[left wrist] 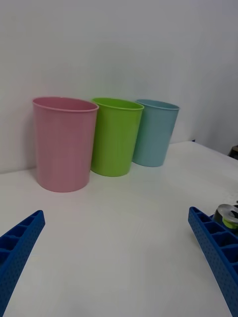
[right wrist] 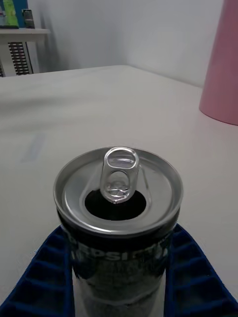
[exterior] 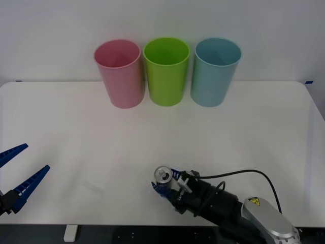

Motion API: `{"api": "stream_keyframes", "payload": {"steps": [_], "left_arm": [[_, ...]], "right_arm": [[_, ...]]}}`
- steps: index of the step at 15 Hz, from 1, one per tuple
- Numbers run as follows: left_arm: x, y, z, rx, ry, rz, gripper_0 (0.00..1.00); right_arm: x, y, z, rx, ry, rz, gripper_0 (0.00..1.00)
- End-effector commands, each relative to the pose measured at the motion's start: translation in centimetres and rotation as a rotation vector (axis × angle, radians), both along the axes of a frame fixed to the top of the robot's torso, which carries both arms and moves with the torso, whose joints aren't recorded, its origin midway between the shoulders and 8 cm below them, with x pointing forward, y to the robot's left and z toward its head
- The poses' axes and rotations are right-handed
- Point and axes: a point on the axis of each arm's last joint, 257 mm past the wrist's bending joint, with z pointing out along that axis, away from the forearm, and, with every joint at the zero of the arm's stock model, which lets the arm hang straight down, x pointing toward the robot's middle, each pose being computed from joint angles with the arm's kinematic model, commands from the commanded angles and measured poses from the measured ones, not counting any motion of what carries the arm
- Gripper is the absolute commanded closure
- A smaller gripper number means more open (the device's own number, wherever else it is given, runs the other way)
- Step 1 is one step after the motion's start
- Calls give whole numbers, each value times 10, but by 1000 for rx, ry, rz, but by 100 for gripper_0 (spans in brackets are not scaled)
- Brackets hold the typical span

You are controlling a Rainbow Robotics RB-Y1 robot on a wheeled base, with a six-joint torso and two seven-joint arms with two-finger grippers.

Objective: Grasp the object on the table and drop it into the matching bin: aluminum can to the light blue bin, PET bottle to the pink bin.

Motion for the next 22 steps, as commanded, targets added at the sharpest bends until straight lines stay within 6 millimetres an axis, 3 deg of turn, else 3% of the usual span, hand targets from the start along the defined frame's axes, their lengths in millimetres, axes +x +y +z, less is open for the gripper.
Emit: {"api": "stream_keyframes", "payload": {"steps": [1, 5, 9, 13, 22], "left_arm": [[0, 0, 0, 0, 0, 0, 0], [0, 0, 0, 0, 0, 0, 0], [0, 0, 0, 0, 0, 0, 0], [0, 0, 0, 0, 0, 0, 0], [0, 0, 0, 0, 0, 0, 0]], "right_arm": [[2, -1, 2, 3, -1, -4, 100], [8, -8, 7, 25, 8, -22, 100], [23, -21, 26, 71, 3, -61, 100], [47, -45, 60, 149, -4, -124, 100], [84, -120, 160, 363, 17, -221, 100]]}}
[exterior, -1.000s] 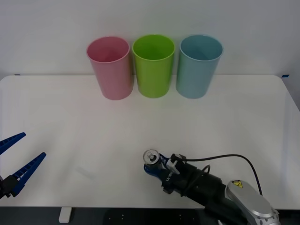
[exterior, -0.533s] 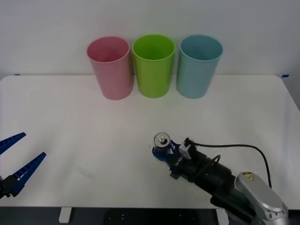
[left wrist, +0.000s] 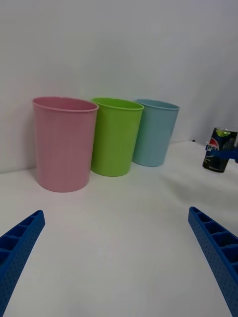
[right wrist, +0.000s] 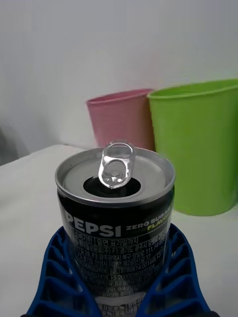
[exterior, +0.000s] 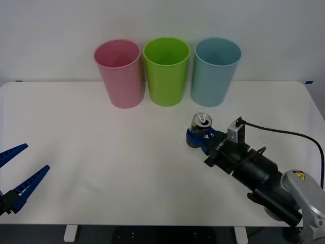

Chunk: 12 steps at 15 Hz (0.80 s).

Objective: Grasp the object on the table and drop it into the matching bin: aluminum can to the light blue bin, PET bottle to the pink bin.

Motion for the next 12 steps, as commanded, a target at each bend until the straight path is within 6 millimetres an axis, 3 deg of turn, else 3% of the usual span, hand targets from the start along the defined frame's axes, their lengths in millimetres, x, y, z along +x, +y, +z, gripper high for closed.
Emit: {"api": "stream_keyframes", "payload": {"steps": [1, 7, 12], "left_arm": [[0, 0, 0, 0, 0, 0, 0], [0, 0, 0, 0, 0, 0, 0], [0, 0, 0, 0, 0, 0, 0]], "right_arm": [[7, -22, 30, 55, 0, -23, 100], [18, -59, 102, 140, -33, -36, 100], [37, -73, 159, 142, -80, -32, 100]]}}
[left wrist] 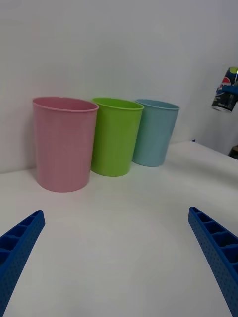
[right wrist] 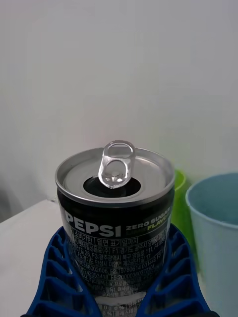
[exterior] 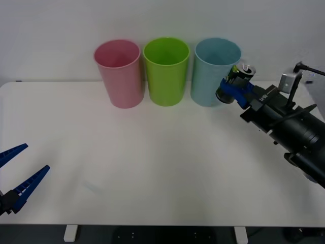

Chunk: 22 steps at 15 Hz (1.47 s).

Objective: Grasp the object on the table and drop it into the matching bin: aluminum can to the light blue bin, PET bottle to the pink bin.

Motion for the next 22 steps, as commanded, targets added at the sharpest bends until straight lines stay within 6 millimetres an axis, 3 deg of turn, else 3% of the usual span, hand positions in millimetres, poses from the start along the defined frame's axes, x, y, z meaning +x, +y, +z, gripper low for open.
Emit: {"api": "stream_keyframes", "payload": {"steps": [1, 7, 12, 22], "left_arm": [[0, 0, 0, 0, 0, 0, 0], [0, 0, 0, 0, 0, 0, 0], [0, 0, 0, 0, 0, 0, 0], [0, 0, 0, 0, 0, 0, 0]], "right_arm": [[12, -7, 31, -2, -34, -12, 100], [51, -23, 63, -67, -76, -89, 100], [109, -33, 76, -90, -60, -148, 100], [200, -25, 69, -80, 39, -307, 100]]}}
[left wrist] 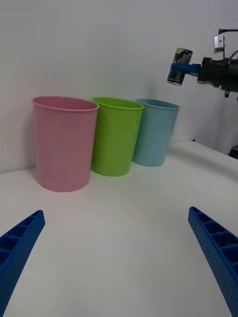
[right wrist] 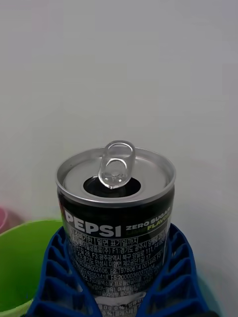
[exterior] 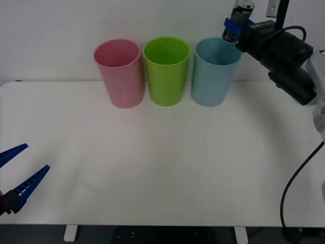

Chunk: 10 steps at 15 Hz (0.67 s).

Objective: Grasp the object on the table and drop it into the matching bin: aluminum can to the light blue bin, PET bottle to the pink bin.

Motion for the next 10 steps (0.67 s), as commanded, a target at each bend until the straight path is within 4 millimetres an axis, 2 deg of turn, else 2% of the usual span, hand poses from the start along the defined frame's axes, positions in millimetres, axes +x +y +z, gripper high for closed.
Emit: {"api": "stream_keyframes", "payload": {"steps": [1, 6, 7, 8, 9, 10], "left_arm": [[0, 0, 0, 0, 0, 0, 0], [0, 0, 0, 0, 0, 0, 0], [0, 0, 0, 0, 0, 0, 0], [0, 0, 0, 0, 0, 0, 0], [0, 0, 0, 0, 0, 0, 0], [0, 0, 0, 0, 0, 0, 0]], "right_arm": [[16, 4, -5, 6, 15, -55, 100], [23, 11, -11, 18, 11, -114, 100], [23, 11, -11, 17, 11, -114, 97], [23, 11, -11, 15, 10, -114, 88], [23, 11, -11, 13, 9, -115, 24], [23, 11, -11, 7, 6, -116, 0]]}}
